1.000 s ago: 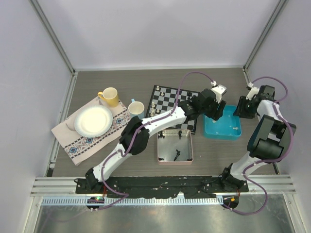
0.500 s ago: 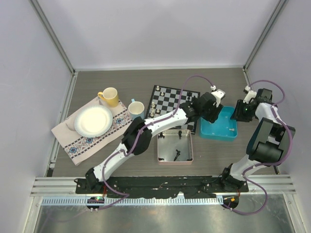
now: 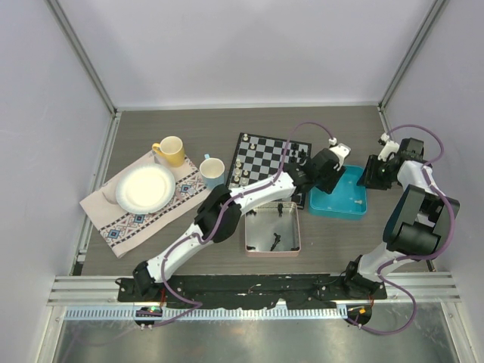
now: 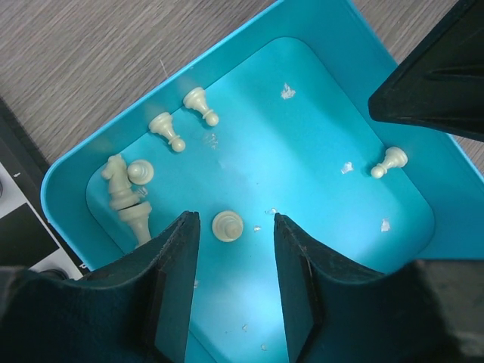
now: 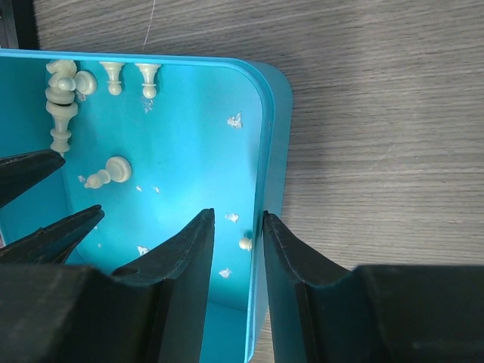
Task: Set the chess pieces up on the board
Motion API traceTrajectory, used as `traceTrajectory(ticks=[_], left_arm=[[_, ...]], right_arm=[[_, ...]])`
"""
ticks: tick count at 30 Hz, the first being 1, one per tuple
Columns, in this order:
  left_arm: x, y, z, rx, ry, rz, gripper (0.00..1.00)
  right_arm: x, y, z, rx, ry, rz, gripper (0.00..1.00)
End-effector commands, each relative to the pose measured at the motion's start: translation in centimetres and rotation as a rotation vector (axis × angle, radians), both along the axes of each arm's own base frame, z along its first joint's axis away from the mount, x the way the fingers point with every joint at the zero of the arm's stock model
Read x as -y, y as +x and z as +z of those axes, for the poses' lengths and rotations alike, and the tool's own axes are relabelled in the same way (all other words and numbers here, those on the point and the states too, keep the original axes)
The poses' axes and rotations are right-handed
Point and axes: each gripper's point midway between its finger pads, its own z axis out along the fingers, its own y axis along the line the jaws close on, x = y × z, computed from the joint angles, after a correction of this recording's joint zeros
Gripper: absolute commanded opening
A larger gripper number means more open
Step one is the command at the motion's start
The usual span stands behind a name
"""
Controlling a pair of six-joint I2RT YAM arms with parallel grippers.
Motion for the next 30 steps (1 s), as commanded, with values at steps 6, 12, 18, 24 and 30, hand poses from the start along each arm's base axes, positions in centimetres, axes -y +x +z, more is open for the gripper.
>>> traceTrajectory(ticks=[6, 12, 18, 24, 30], left_arm=[[0.4, 0.7, 0.5, 0.063, 0.008, 0.019, 0.45], [0.4, 0.6, -0.2, 0.075, 0.028, 0.017, 0.43], [0.5, 0.3, -0.5, 0.079, 0.034, 0.006, 0.38], [0.7, 0.3, -0.5, 0.082, 0.027, 0.005, 0.33], [0.8, 0.2, -0.6, 0.08, 0.025, 0.002, 0.3]], right_arm=[[-0.6, 0.5, 1.8, 0.062, 0.01, 0.011, 0.38], [-0.7, 0.6, 1.8, 0.063, 0.011, 0.013, 0.38], [-0.7, 0.6, 1.7, 0.061, 0.015, 0.013, 0.39], [-0.7, 0.6, 1.8, 0.064, 0.017, 0.014, 0.39], [-0.7, 0.6, 1.9, 0.067, 0.014, 0.016, 0.39]])
